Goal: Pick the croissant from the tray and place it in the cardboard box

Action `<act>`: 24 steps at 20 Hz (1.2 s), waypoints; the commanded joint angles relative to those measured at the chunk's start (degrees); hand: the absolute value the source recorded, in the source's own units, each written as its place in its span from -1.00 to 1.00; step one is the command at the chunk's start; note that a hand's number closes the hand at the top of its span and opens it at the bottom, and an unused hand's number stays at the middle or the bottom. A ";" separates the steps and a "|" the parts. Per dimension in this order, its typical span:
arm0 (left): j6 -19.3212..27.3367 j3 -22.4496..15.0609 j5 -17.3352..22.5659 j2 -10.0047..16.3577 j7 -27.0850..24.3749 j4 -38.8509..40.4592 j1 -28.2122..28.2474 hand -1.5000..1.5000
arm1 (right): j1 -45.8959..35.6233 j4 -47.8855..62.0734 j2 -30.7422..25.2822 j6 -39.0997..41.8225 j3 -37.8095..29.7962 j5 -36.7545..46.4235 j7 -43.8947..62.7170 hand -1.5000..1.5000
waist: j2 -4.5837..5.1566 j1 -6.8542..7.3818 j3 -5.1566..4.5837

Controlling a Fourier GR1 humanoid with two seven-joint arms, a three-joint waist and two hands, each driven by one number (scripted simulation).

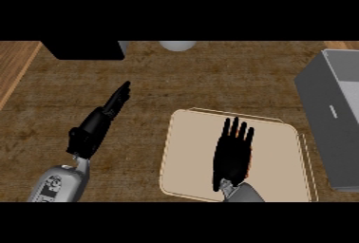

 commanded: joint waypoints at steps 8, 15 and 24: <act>-1.35 1.47 -1.55 -0.32 -3.97 0.93 2.48 0.00 | -0.47 5.71 -3.00 0.65 -4.82 1.54 -1.87 1.00 | 0.87 -0.01 0.33; -0.05 0.41 -2.84 -2.95 0.63 0.60 -0.22 0.00 | 0.85 9.27 -1.34 -2.66 -0.31 5.80 -1.58 1.00 | 0.90 -0.08 0.34; -0.67 2.65 -1.39 -0.67 -1.16 0.06 3.22 0.00 | 19.35 -15.94 -30.39 -12.74 -6.60 -21.82 -49.15 1.00 | 0.13 -3.68 0.51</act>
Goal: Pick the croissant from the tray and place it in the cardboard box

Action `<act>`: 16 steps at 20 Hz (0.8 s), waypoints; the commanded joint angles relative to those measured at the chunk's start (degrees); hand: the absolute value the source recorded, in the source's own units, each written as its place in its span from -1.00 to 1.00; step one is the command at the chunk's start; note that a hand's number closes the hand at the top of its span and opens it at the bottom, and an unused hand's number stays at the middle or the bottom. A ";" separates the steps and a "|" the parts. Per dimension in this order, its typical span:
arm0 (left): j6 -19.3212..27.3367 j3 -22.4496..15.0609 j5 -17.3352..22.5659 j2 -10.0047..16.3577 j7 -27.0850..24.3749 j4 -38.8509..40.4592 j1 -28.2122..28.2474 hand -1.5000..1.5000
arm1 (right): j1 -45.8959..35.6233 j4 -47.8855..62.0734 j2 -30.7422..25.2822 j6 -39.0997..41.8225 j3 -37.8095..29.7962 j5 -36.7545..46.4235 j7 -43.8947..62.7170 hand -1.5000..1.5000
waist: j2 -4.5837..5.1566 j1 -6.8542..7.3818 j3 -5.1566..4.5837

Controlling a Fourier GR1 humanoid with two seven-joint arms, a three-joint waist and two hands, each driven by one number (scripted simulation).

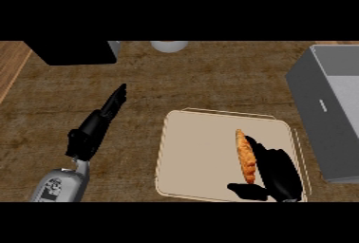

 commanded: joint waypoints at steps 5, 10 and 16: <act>-1.36 2.01 1.45 2.06 -0.36 -2.30 1.85 0.00 | 13.83 -6.86 -23.29 -14.97 -16.18 -16.66 -29.78 1.00 | 0.71 -0.54 0.24; -1.09 1.54 0.88 0.73 -0.73 -0.28 0.83 0.00 | 24.42 -9.89 -27.67 -21.90 -28.02 -29.72 -42.99 1.00 | 0.75 -1.24 0.14; -0.36 0.67 -0.34 0.35 -0.32 -2.05 3.28 0.00 | 35.82 -23.02 -33.42 -13.76 -42.48 -47.14 -52.38 1.00 | 0.48 -1.29 -0.05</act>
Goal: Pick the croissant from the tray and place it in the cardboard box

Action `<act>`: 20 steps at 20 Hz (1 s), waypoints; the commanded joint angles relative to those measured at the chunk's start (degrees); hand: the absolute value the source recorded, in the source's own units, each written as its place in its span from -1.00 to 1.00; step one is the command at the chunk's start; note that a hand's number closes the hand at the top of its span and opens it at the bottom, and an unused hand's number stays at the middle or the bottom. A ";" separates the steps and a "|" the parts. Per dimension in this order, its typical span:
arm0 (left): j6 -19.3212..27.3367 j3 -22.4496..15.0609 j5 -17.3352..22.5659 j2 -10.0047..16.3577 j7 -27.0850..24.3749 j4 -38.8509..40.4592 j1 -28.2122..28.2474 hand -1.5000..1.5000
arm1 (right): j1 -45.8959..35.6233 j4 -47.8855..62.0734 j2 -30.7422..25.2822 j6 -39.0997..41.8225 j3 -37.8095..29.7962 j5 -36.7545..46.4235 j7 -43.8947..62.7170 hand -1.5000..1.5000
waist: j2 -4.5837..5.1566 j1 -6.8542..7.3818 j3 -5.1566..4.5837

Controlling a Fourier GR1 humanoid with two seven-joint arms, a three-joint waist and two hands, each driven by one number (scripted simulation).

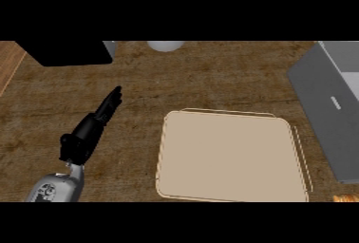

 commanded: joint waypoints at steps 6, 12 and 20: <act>-0.86 -0.08 -0.06 0.86 0.80 -2.76 3.51 0.00 | 15.97 -10.85 1.32 8.50 -25.34 -24.96 -12.22 1.00 | -0.23 -0.11 -0.10; -1.39 -0.74 -1.15 -0.02 -1.09 -2.52 1.96 0.00 | 14.02 -10.33 0.79 19.87 -38.24 -35.65 -3.41 1.00 | 0.52 2.66 -0.07; -2.62 0.46 -0.88 -1.72 2.38 -0.85 -2.72 0.00 | 4.82 -4.63 0.93 28.41 -44.54 -35.31 2.64 1.00 | 0.67 3.25 0.01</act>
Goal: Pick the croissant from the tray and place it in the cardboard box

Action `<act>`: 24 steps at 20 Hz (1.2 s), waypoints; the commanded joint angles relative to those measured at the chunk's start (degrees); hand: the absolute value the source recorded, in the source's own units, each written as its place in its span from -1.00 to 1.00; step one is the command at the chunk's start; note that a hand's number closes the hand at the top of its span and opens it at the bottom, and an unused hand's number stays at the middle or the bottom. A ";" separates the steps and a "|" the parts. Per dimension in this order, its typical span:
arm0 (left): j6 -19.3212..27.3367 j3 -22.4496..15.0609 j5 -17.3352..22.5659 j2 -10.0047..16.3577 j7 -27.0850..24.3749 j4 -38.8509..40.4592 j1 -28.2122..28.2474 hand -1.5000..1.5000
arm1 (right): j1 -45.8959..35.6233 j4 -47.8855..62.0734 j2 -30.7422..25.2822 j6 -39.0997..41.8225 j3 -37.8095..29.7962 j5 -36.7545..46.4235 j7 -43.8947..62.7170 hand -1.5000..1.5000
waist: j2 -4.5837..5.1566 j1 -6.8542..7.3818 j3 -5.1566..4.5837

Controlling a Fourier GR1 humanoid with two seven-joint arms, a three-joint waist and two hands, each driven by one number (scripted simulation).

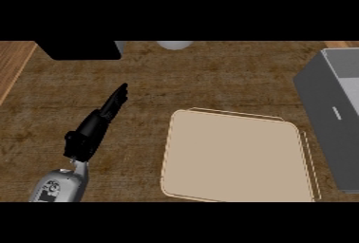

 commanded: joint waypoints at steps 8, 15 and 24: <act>0.60 -2.61 -3.32 -3.42 -0.56 -1.46 1.82 0.00 | -19.30 8.49 -5.98 7.48 2.48 -0.38 12.74 1.00 | 0.06 0.85 0.05; -1.03 0.09 -3.37 -2.81 -1.77 3.74 -2.23 0.00 | -34.37 20.59 -8.38 -0.05 17.10 11.02 14.67 1.00 | 0.29 1.36 0.07; -2.37 2.04 -3.18 -2.21 -4.05 5.14 -1.58 0.00 | -49.23 37.44 -4.92 -6.40 31.57 25.00 8.88 1.00 | 0.39 1.77 0.08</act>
